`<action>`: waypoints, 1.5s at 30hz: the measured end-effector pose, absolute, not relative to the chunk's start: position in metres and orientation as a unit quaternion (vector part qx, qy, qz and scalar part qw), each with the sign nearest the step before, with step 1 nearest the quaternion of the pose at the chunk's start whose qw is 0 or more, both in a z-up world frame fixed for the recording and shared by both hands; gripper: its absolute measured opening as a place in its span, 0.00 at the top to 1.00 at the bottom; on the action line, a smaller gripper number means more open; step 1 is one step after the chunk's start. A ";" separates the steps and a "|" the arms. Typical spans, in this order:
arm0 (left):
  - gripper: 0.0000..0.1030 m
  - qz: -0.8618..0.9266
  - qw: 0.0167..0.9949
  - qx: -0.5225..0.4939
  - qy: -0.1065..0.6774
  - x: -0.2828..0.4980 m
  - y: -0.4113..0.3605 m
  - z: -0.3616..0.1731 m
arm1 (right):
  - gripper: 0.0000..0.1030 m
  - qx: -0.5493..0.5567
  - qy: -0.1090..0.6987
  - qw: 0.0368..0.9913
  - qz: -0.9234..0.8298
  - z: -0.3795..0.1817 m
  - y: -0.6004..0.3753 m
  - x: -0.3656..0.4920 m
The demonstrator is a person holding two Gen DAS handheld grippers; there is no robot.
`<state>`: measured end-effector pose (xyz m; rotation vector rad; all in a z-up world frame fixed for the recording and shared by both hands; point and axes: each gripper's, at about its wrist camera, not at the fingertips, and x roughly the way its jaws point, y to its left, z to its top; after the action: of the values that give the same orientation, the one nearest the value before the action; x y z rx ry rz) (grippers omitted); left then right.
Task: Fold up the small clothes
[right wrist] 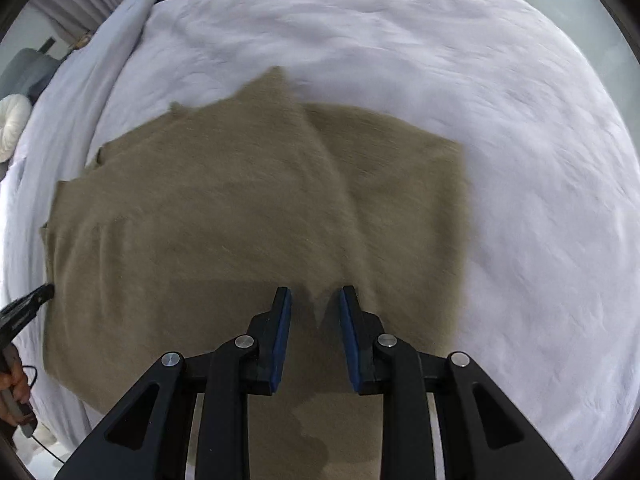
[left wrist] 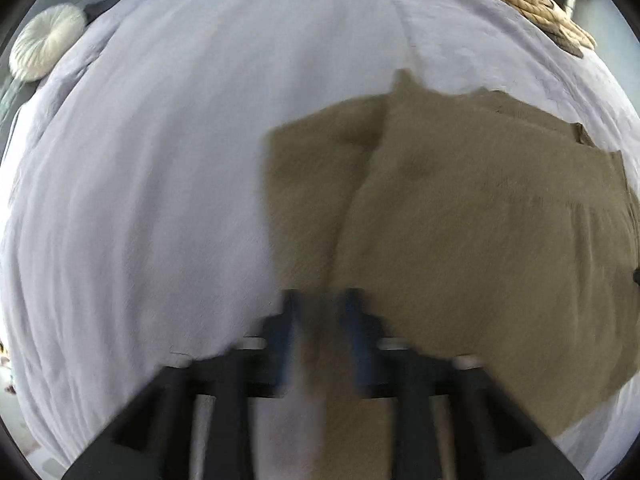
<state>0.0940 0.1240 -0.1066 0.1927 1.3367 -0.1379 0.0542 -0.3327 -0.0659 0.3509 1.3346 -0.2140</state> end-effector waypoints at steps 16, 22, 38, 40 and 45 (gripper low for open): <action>0.32 -0.093 0.694 -0.133 0.702 0.036 0.202 -0.109 | 0.31 0.569 0.502 0.638 -0.132 -0.090 -0.366 -0.091; 0.84 -0.085 0.691 -0.174 0.696 0.044 0.187 -0.121 | 0.91 0.638 0.472 0.590 -0.145 -0.117 -0.360 -0.095; 0.84 -0.056 0.730 -0.021 0.680 0.018 0.200 -0.108 | 0.85 0.450 0.581 0.662 -0.147 -0.081 -0.343 -0.079; 0.84 -0.067 0.737 -0.017 0.673 0.013 0.200 -0.096 | 0.85 0.448 0.579 0.667 -0.140 -0.072 -0.338 -0.087; 0.70 -0.100 0.750 -0.002 0.654 0.004 0.191 -0.071 | 0.52 0.441 0.575 0.678 -0.125 -0.052 -0.322 -0.094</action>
<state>0.0043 0.1908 -0.0707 -0.0040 1.4293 -0.2178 -0.0944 -0.3215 -0.0521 0.9898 1.2911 -0.2812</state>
